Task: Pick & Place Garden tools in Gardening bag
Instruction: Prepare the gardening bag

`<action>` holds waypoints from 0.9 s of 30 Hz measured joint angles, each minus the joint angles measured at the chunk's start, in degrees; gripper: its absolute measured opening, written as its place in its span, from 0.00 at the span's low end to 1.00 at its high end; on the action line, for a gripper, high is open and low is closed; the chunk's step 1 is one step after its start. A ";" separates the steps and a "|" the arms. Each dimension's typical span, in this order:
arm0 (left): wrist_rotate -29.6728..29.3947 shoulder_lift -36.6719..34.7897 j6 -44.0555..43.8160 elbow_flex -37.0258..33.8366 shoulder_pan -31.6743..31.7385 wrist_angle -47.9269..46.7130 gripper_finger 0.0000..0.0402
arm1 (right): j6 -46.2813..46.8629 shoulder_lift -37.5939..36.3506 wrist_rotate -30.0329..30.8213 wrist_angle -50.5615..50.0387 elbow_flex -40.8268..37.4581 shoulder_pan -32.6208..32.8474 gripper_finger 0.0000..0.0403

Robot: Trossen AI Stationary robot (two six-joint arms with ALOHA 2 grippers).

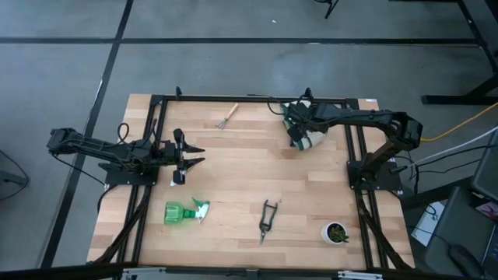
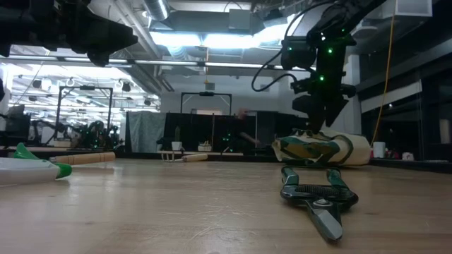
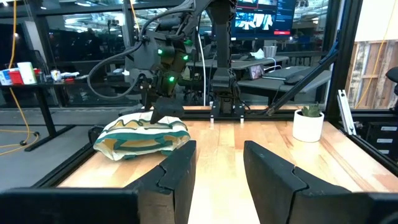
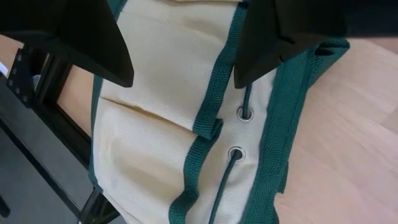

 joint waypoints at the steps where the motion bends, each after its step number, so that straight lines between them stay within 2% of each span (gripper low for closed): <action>1: 0.02 -0.02 0.00 -0.01 0.00 0.00 0.32 | 0.16 0.00 0.00 -0.02 0.00 -0.02 0.70; 17: 0.01 -0.02 0.00 0.00 -0.01 0.00 0.32 | 1.20 0.20 -1.53 -0.56 0.00 -0.02 0.70; 27: 0.02 -0.01 0.00 -0.01 -0.01 0.00 0.32 | 0.56 4.67 -1.53 -0.20 0.00 -0.04 0.70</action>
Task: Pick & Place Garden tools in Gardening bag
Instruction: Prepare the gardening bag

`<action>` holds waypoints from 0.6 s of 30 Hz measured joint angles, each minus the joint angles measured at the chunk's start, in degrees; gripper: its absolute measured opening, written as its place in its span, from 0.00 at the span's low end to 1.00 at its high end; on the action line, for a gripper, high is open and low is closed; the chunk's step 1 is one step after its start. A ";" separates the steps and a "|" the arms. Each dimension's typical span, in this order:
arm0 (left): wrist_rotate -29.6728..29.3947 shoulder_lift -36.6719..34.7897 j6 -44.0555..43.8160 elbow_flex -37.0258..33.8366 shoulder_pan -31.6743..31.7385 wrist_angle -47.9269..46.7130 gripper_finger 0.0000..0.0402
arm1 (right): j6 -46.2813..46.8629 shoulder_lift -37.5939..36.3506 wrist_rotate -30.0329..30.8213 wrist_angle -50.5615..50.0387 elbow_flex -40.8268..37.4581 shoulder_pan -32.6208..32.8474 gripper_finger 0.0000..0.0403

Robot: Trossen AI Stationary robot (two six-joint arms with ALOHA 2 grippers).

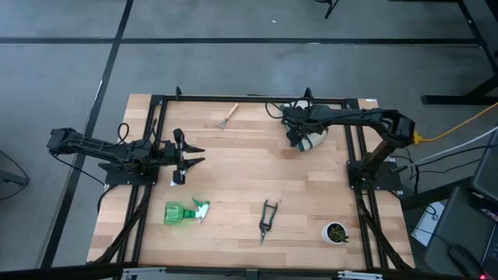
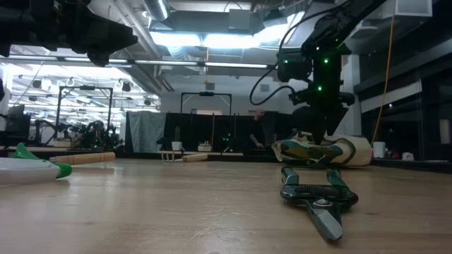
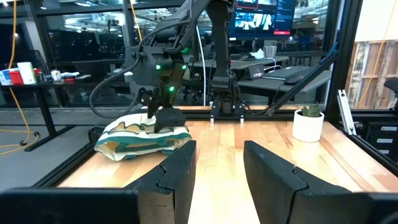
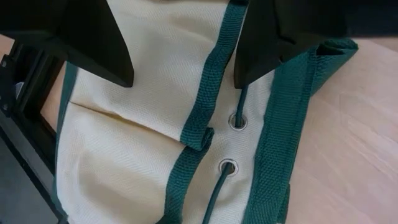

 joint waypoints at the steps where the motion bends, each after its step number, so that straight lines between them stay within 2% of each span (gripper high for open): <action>1: 0.00 0.01 0.00 0.01 -0.01 0.00 0.32 | -0.02 0.01 -0.20 -0.04 0.00 0.00 0.70; 4: 0.00 -0.01 0.00 0.00 0.01 0.00 0.32 | -0.54 0.01 -1.24 -0.28 0.00 0.00 0.68; 7: 0.00 0.00 0.00 0.01 0.00 0.00 0.32 | -1.05 0.01 -1.32 -0.59 0.00 0.00 0.61; 18: 0.00 -0.01 0.00 0.01 0.00 0.00 0.32 | -2.58 0.01 -1.03 -1.31 0.00 0.00 0.15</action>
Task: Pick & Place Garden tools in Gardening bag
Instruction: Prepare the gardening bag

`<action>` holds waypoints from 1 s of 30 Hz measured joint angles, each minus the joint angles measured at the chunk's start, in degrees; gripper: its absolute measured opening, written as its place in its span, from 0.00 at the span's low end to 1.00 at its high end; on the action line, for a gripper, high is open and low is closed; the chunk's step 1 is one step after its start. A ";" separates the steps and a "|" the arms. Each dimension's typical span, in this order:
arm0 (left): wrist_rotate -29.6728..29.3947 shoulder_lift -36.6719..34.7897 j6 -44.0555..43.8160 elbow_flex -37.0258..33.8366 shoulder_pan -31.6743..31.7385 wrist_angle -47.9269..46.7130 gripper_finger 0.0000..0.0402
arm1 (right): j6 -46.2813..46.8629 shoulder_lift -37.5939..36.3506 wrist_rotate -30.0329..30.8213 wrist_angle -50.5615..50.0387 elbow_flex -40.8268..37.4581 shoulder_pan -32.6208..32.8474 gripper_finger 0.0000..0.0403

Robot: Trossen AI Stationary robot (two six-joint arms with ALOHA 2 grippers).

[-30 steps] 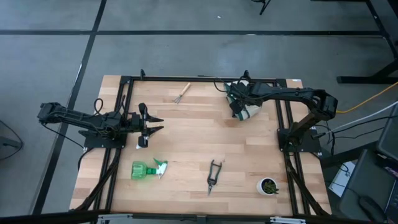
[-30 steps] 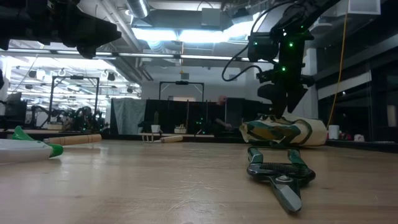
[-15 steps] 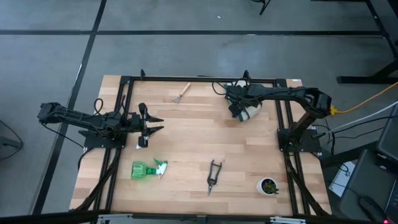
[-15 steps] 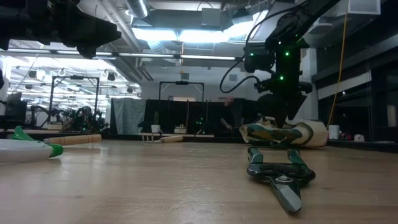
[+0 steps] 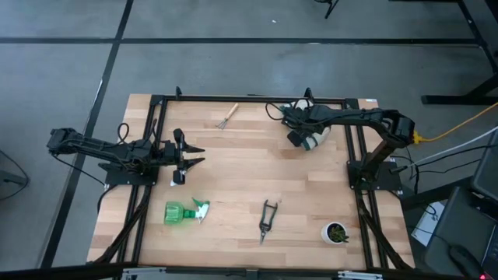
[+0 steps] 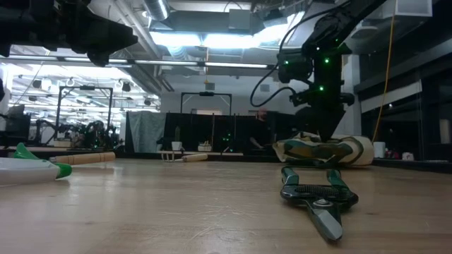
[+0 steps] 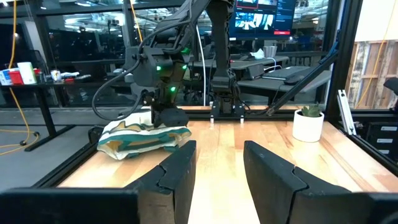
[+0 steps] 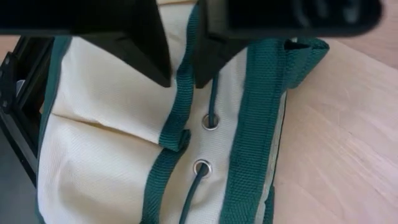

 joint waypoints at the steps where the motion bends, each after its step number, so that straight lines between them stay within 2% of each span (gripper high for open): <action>1: -0.02 0.02 0.00 -0.02 0.01 0.00 0.32 | 0.00 0.00 0.02 -0.15 0.00 0.00 0.12; 7: 0.00 0.00 0.00 0.00 -0.01 0.00 0.32 | -1.34 -0.12 0.11 -2.46 0.00 0.00 0.02; 11: 0.00 0.01 0.00 0.00 0.00 0.00 0.32 | -1.51 -1.01 -0.77 -4.73 0.35 0.00 0.01; 16: 0.00 0.01 0.00 -0.01 0.00 0.00 0.32 | -3.72 -2.65 -5.80 -6.60 3.04 0.00 0.01; 22: 0.00 0.00 0.00 0.00 0.01 0.00 0.32 | -9.68 -3.30 -18.96 -6.11 7.09 0.00 0.00; 30: 0.00 0.00 0.00 -0.02 -0.01 0.00 0.32 | -18.18 -3.30 -43.19 -0.92 10.84 0.20 0.00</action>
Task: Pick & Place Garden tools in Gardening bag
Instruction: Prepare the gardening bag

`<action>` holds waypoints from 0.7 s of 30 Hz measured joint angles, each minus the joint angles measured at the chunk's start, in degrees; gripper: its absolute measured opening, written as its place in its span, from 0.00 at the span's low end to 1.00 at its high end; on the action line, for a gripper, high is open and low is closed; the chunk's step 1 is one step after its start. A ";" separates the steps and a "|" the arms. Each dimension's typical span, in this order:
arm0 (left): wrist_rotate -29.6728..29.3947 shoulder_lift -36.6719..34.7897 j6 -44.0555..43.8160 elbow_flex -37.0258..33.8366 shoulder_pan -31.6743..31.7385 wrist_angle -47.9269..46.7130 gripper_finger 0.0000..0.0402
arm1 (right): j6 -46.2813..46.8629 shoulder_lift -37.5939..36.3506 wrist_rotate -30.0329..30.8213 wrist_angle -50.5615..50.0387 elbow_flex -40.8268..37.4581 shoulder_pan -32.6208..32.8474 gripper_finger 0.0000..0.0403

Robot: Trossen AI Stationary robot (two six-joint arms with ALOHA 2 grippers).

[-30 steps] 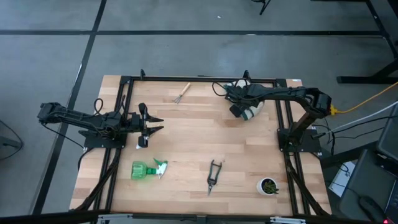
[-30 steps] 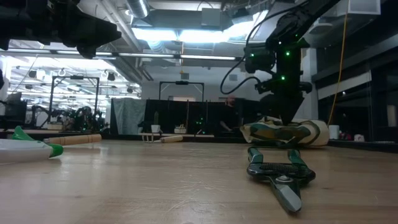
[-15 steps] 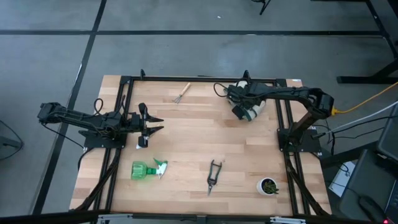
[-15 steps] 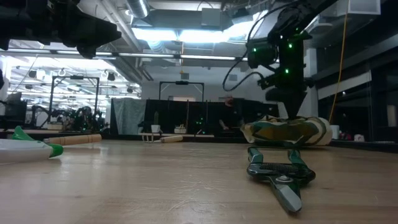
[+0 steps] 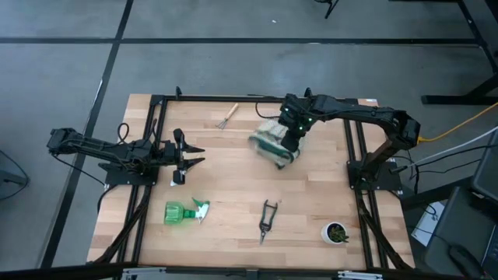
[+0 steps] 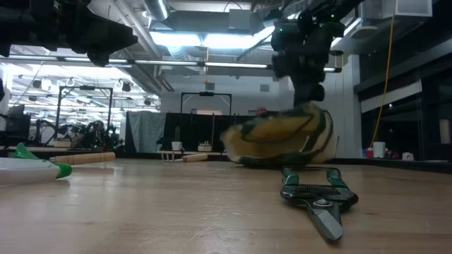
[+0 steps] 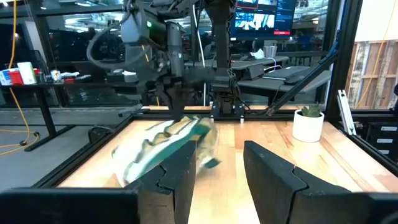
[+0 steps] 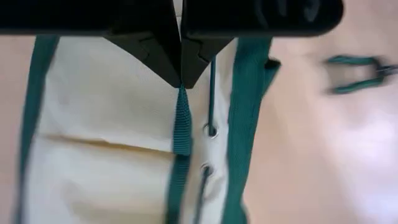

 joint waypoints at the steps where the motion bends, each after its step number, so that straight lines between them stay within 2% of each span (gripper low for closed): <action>1: 0.00 0.02 0.00 0.00 0.00 0.00 0.32 | -0.63 0.00 -2.46 0.73 0.38 0.15 0.00; 7: 0.00 0.00 0.00 0.02 0.00 0.00 0.32 | -1.36 0.00 -18.34 5.38 1.51 1.12 0.00; 11: 0.00 0.01 0.00 0.01 0.00 0.00 0.32 | -1.36 0.00 -25.87 6.14 1.51 2.17 0.00; 21: 0.00 0.00 0.00 0.00 0.01 0.00 0.32 | -0.93 0.00 -27.52 1.77 1.51 6.23 0.00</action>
